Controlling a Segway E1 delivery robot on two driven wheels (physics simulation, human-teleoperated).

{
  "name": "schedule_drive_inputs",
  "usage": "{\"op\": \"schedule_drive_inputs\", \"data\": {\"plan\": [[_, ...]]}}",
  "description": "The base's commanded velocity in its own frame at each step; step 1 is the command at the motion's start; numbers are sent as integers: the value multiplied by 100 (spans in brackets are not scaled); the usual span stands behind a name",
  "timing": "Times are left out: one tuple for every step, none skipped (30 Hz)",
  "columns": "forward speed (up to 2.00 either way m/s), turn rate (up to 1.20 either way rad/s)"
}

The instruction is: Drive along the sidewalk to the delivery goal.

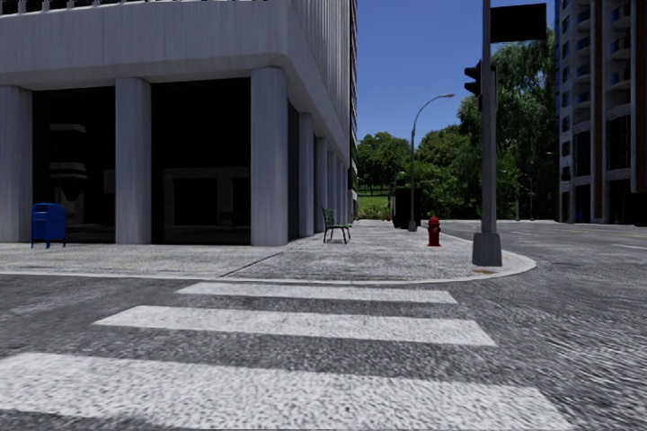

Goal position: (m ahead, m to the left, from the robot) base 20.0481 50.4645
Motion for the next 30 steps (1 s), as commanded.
{"op": "schedule_drive_inputs", "data": {"plan": [[200, 0], [200, 0], [200, 0], [200, 0], [200, 1], [200, 1], [200, 6], [200, 12], [200, 18], [200, 18], [200, 24], [200, 26], [200, 26], [200, 27], [200, 27], [200, 27], [200, 27], [200, 27], [200, 27], [200, 27], [200, 27], [200, 27], [200, 27], [200, 27], [200, 22], [200, 13], [200, 12], [200, 12], [200, 12], [200, 11]]}}
